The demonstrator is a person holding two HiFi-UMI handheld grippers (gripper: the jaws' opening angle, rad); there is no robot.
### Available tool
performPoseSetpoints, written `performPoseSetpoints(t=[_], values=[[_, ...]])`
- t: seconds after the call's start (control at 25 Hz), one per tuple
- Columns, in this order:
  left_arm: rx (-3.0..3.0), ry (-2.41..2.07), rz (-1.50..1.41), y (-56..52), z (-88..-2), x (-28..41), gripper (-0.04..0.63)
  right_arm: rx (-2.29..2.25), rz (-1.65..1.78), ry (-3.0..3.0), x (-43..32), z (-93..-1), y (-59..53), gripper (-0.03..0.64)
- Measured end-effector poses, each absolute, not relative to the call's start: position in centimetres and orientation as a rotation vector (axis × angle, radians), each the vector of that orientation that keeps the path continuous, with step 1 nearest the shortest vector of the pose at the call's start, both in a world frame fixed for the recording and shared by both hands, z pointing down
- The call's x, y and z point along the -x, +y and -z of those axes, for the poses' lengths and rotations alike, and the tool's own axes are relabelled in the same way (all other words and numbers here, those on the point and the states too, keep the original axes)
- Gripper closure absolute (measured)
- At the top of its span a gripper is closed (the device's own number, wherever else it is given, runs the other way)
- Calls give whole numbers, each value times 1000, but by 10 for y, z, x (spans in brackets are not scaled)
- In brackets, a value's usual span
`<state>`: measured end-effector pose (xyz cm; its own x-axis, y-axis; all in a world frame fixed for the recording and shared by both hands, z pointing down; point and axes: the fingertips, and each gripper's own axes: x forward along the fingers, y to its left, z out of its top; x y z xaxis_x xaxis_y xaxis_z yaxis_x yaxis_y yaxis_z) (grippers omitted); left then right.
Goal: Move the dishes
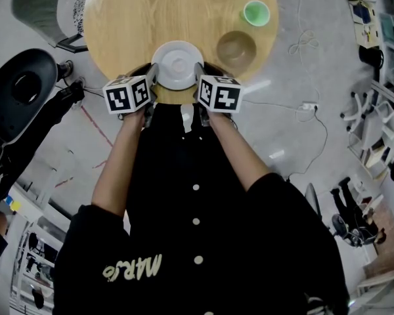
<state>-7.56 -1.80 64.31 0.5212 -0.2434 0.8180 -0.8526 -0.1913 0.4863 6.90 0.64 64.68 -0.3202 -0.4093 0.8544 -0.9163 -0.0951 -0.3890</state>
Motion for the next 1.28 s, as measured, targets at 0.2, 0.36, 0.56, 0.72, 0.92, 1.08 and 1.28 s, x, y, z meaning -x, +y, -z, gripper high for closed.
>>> performPoseSetpoints(t=[0.2,0.36,0.56,0.72,0.92,1.08,1.28], values=[[-1748,-925,-747,-19,-642,72,538,-1438,-1390,-1721,-70,-646,5,546],[-1793,-952,-780,-18,-643,73,535,-1422,-1336,-1730,-69,-650,8,541],[-1858,-979,-803,-19,-638,73,461,-1423,-1291,-1766,-68,-645,9,457],[-1940,-1007,-710,-24,-615,73,449,-1381,-1286,-1858,-63,-625,15,445],[-2096,-1051,-512,-39,-556,76,458,-1384,-1214,-2103,-63,-558,13,463],[-2261,-1113,-418,-51,-491,80,554,-1560,-968,-2262,-97,-487,-9,545],[-2429,-1246,-214,-75,-403,86,592,-1797,-677,-2388,-149,-401,-40,617]])
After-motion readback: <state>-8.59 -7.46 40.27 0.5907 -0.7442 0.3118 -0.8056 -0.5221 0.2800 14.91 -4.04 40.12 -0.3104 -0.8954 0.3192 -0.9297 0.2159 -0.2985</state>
